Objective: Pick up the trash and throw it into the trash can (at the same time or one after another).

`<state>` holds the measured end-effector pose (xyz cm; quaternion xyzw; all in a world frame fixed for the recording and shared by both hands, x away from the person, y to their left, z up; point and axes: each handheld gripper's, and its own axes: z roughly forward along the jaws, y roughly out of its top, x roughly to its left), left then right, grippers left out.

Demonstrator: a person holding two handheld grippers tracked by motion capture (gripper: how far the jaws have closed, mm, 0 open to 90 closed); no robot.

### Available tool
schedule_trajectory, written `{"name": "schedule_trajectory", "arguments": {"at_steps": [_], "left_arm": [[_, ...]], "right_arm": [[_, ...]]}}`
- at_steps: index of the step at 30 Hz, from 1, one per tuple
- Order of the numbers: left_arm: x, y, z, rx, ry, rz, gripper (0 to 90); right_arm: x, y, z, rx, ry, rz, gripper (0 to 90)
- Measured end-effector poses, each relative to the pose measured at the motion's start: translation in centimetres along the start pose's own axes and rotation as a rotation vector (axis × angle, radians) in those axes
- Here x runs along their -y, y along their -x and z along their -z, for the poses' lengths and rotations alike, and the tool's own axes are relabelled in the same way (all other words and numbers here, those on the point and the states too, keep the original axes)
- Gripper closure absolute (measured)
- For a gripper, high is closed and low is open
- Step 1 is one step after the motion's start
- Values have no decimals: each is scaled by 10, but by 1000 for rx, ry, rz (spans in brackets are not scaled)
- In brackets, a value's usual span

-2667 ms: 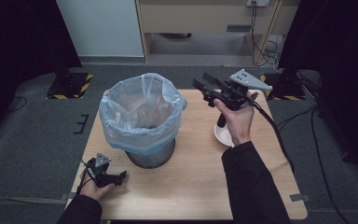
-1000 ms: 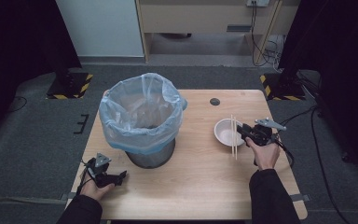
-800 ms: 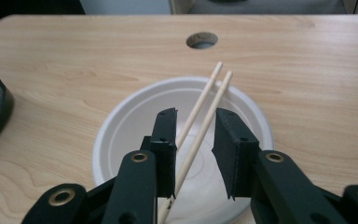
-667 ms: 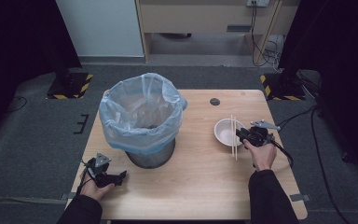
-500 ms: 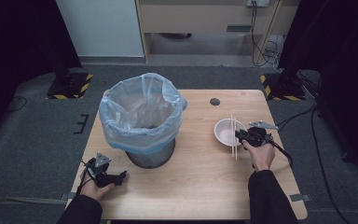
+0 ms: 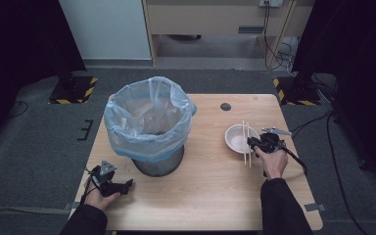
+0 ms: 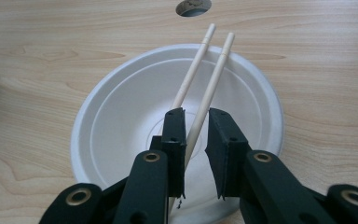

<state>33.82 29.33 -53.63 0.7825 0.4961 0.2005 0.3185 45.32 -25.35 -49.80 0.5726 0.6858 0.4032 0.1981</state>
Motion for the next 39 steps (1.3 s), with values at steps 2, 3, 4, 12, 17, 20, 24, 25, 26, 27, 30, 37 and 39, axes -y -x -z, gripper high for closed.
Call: {"name": "schedule_trajectory", "arguments": {"at_steps": [2,3,4,12,17,20,24,25,26,27,30,37,39], "left_arm": [[0,0,0,0,0,0,0],[0,0,0,0,0,0,0],[0,0,0,0,0,0,0],[0,0,0,0,0,0,0],[0,0,0,0,0,0,0],[0,0,0,0,0,0,0],[0,0,0,0,0,0,0],[0,0,0,0,0,0,0],[0,0,0,0,0,0,0],[0,0,0,0,0,0,0],[0,0,0,0,0,0,0],[0,0,0,0,0,0,0],[0,0,0,0,0,0,0]], "right_arm": [[0,0,-1,1,-4,0,782],[0,0,-2,2,-9,-3,789],[0,0,-2,2,-10,-5,799],[-2,1,-1,-2,-11,-14,857],[-2,1,-1,-4,-15,-10,858],[-1,1,-1,-4,-13,-1,857],[-1,0,-2,-5,-9,16,854],[-1,0,-3,-6,-10,17,853],[-1,1,-3,-8,-12,22,850],[-1,1,-3,-10,-17,23,845],[0,0,-5,-12,-30,30,848],[-3,-2,-1,-15,-21,39,859],[-4,-1,0,-16,-14,35,859]]}}
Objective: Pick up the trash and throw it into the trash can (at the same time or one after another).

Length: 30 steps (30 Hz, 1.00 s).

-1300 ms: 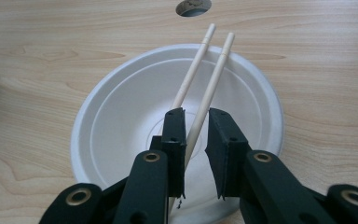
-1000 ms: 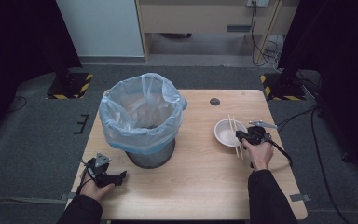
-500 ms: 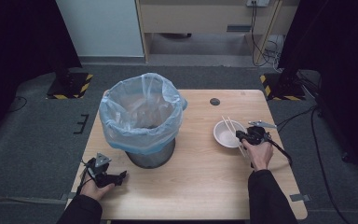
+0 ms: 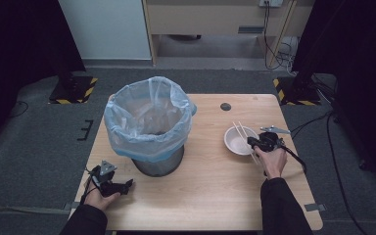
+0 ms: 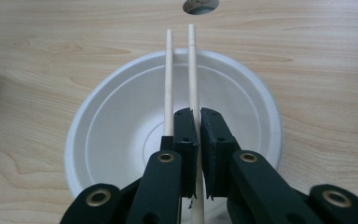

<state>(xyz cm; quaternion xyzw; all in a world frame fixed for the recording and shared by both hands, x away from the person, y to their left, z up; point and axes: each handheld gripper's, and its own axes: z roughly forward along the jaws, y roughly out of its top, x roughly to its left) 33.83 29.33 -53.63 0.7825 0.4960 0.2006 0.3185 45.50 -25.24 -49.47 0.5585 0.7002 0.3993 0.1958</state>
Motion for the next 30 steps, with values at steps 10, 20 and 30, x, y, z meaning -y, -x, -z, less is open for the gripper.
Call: {"name": "schedule_trajectory", "arguments": {"at_steps": [10,20,30], "left_arm": [[0,0,0,0,0,0,0],[0,0,0,0,0,0,0],[0,0,0,0,0,0,0]], "right_arm": [[-13,2,18,-21,111,-20,858],[-33,-1,46,-57,259,-19,859],[-52,-11,72,-108,386,-18,858]]}}
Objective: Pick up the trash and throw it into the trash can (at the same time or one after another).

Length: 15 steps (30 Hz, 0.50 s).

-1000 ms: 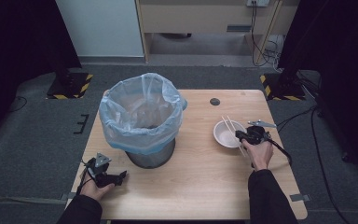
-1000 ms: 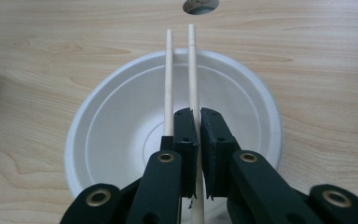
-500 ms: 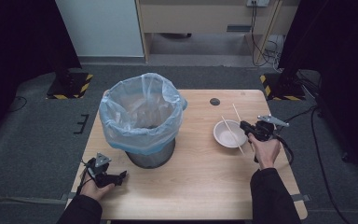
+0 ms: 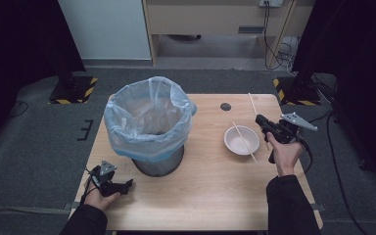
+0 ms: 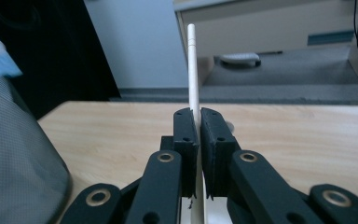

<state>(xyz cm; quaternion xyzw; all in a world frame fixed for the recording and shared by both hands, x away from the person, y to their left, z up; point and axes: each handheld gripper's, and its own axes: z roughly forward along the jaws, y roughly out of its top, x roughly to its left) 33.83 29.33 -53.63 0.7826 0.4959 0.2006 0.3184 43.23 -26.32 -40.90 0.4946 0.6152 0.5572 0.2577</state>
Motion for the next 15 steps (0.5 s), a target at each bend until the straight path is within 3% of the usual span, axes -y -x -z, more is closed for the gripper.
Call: {"name": "schedule_trajectory", "arguments": {"at_steps": [15], "left_arm": [[0,0,0,0,0,0,0]], "right_arm": [[-31,-20,20,-79,141,18,858]]}}
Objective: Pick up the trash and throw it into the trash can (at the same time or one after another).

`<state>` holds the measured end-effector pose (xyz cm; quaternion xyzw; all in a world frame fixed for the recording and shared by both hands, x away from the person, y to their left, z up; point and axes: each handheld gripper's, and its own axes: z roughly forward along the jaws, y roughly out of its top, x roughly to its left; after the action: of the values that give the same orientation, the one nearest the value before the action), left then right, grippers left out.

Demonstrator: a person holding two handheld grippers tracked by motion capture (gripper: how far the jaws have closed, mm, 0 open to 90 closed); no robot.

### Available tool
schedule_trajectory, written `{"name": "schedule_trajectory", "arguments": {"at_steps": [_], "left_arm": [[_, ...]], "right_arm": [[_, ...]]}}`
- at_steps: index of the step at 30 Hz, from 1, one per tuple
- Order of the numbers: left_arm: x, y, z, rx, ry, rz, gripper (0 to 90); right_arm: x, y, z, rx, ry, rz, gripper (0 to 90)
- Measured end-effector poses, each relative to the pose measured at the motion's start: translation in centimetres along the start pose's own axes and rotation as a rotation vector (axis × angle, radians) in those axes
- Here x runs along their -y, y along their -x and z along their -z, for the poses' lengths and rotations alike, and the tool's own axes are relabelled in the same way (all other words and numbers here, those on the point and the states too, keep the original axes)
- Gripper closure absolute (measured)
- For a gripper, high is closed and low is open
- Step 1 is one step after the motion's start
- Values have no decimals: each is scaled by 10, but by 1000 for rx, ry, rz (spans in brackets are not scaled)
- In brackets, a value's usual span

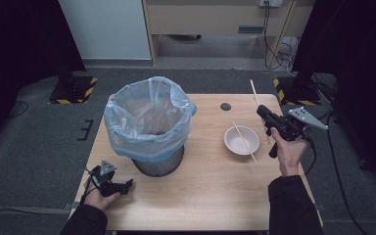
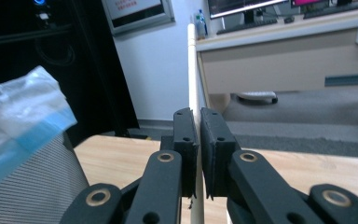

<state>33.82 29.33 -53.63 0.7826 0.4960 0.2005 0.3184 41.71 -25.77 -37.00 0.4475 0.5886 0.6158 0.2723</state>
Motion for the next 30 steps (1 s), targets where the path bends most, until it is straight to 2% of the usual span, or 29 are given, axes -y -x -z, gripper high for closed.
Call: {"name": "schedule_trajectory", "arguments": {"at_steps": [9,23,30], "left_arm": [[0,0,0,0,0,0,0],[0,0,0,0,0,0,0],[0,0,0,0,0,0,0]], "right_arm": [[-21,-12,8,-44,80,13,859],[-48,-34,4,-106,128,44,858],[-56,-45,0,-143,149,42,858]]}}
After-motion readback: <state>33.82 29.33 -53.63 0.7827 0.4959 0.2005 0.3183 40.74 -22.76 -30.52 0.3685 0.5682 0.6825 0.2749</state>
